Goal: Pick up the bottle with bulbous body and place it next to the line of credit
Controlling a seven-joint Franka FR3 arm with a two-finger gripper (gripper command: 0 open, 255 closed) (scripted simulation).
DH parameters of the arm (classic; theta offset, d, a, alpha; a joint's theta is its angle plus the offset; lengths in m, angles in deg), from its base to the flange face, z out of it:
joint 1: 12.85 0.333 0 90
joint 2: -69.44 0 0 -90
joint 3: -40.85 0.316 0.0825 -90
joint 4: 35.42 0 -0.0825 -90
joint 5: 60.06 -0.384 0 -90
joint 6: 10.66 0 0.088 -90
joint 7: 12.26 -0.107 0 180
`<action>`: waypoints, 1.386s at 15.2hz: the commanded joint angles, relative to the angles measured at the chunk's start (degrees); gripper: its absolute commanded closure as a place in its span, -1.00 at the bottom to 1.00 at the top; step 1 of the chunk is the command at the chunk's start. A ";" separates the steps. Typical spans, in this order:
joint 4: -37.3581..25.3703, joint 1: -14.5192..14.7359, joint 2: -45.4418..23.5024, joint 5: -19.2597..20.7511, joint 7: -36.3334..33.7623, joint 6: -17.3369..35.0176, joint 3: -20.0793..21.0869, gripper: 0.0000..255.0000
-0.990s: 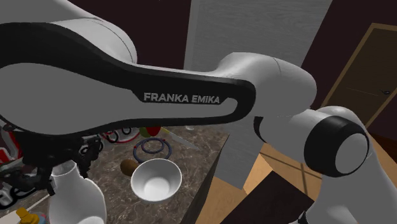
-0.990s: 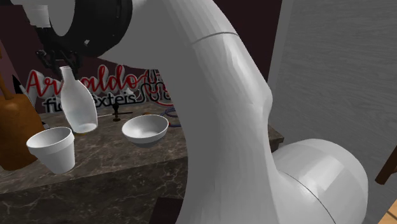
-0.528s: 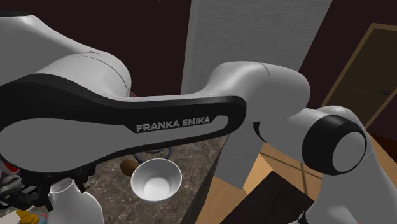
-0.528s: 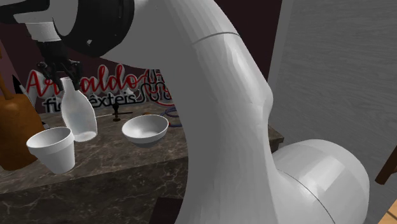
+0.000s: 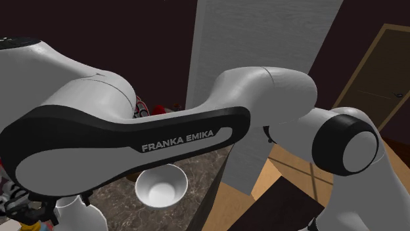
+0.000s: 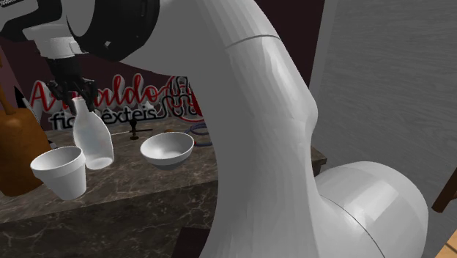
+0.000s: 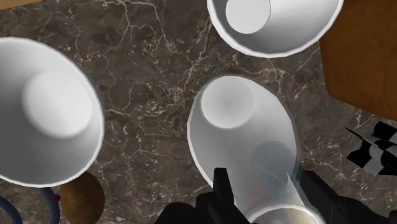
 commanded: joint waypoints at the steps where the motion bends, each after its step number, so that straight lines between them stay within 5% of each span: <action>1: 0.07 -0.03 0.04 0.00 -0.01 0.08 0.01 1.00; 3: 0.07 -0.03 0.04 0.00 -0.01 0.08 0.01 1.00; 4: 0.03 -0.01 0.02 0.00 0.00 0.06 0.00 -1.00; 9: 0.02 -0.01 0.01 0.00 0.00 0.06 0.00 -1.00; 13: -11.82 3.10 -2.18 0.27 1.46 -8.92 -0.45 -1.00; 21: -11.80 3.10 -2.17 0.26 1.47 -8.90 -0.46 -1.00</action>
